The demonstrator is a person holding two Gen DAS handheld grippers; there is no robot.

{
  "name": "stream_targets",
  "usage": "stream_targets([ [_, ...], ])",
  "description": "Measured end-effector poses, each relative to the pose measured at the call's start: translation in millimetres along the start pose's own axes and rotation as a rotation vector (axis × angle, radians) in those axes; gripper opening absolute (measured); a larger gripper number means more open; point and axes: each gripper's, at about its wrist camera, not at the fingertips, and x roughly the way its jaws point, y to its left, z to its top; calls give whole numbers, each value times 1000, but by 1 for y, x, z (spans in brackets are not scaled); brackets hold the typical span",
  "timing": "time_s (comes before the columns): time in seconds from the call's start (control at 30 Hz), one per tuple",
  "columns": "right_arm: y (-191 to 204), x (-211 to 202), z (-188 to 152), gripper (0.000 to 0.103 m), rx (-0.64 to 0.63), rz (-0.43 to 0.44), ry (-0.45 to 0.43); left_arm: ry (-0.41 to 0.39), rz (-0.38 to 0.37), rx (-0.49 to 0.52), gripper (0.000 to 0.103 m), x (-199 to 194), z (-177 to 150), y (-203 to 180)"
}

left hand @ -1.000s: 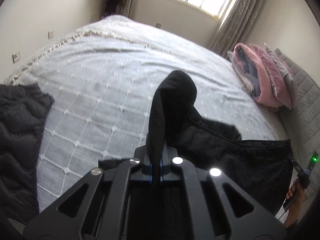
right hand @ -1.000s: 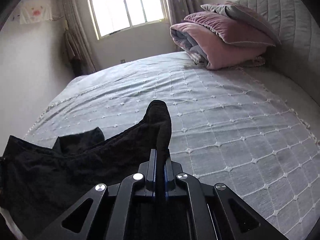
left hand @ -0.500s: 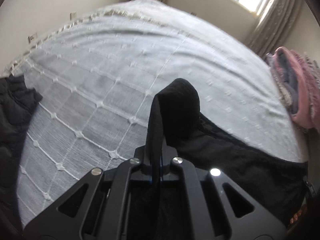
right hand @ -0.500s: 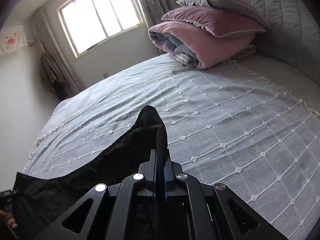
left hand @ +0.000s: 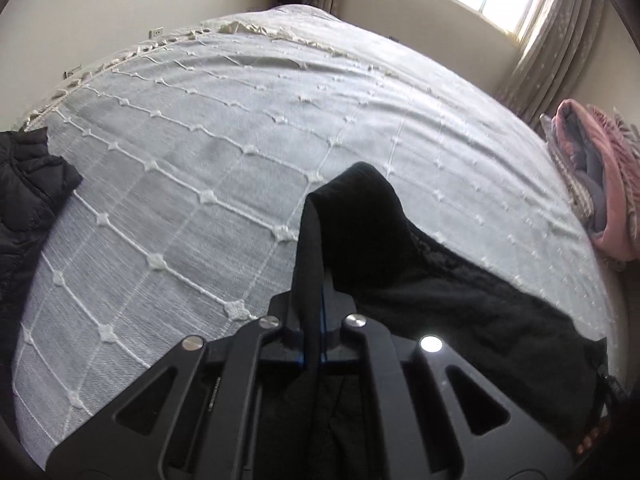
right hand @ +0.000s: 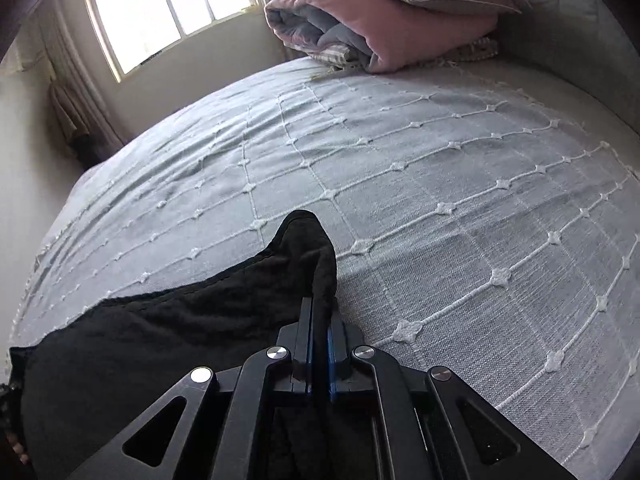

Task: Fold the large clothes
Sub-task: 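Hold the folded hem raised in both closed tools, then lay the hem down on the coat and open both tools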

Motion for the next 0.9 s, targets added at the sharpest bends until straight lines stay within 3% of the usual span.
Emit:
stream_targets([
  [0.2, 9, -21, 26, 4, 5, 46, -62, -73, 9, -22, 6, -17, 14, -8],
  [0.3, 13, -26, 32, 4, 17, 62, -89, -68, 44, -8, 6, -6, 10, -6],
  [0.5, 24, 3, 30, 4, -14, 34, -65, -13, 64, -66, 6, 30, 1, 16],
  [0.6, 28, 21, 28, 4, -11, 23, -44, -7, 83, -53, 6, 40, -6, 15],
  [0.7, 24, 52, 13, 4, -4, -12, 32, 4, 133, -2, 6, 52, -18, 7],
  [0.9, 1, 47, 6, 5, 85, -20, 47, -5, 109, -1, 7, 46, -15, 7],
])
